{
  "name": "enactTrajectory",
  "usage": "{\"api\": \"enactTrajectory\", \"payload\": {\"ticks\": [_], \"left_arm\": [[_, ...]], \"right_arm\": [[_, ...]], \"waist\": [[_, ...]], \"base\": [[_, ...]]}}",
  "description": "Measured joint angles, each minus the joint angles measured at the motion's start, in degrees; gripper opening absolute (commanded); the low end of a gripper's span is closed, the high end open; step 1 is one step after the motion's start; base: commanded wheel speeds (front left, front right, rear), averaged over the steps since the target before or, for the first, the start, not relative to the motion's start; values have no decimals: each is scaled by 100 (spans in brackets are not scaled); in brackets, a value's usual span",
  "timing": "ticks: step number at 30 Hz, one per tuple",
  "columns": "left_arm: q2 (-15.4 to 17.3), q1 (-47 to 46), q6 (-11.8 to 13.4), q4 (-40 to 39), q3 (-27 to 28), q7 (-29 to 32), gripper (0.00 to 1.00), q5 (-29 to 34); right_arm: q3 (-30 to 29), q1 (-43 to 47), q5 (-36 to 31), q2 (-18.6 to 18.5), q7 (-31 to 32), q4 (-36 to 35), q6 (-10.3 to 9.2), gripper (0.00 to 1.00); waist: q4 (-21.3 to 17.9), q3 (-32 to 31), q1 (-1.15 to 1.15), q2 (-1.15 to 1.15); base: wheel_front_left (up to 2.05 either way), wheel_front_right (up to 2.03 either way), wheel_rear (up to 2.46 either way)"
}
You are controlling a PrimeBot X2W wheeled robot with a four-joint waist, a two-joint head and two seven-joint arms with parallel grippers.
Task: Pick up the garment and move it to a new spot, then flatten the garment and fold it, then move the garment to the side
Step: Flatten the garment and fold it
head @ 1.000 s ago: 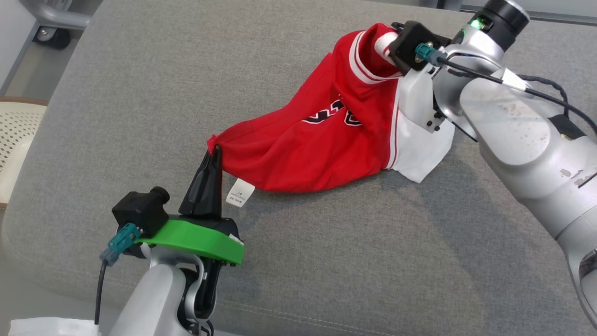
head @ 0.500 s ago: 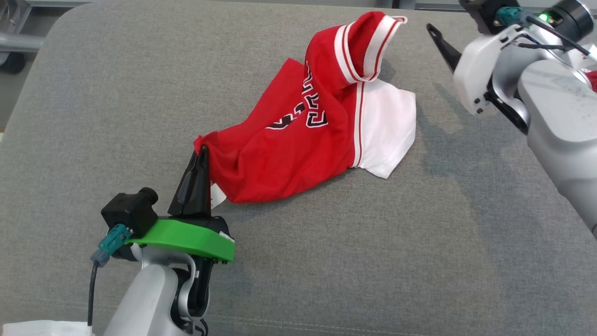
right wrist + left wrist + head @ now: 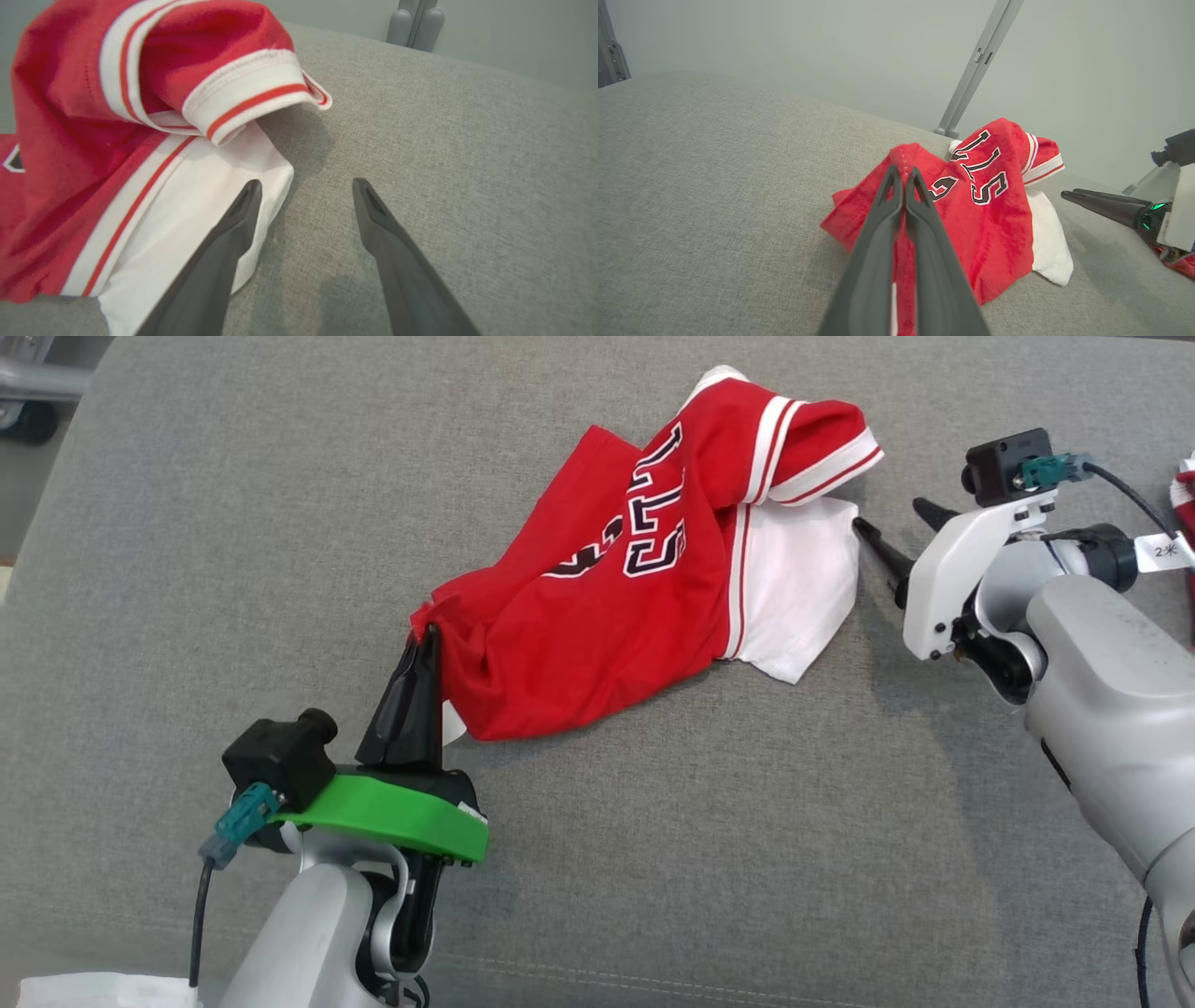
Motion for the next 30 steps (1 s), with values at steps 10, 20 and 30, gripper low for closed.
{"api": "enactTrajectory", "payload": {"ticks": [10,20,30], "left_arm": [[-2,-2,0,-30,-25,0,0,-102],[-4,-50,1,-98,-66,0,0,-135],[-4,-98,4,-94,-25,0,0,-134]], "right_arm": [[208,53,326,-80,183,-157,0,100],[136,52,761,-181,377,-87,0,100],[205,51,1133,-179,572,-102,0,0]], "waist": [[168,93,0,0],[331,222,0,0],[369,271,0,0]], "base": [[0,0,0],[0,0,0],[0,0,0]]}}
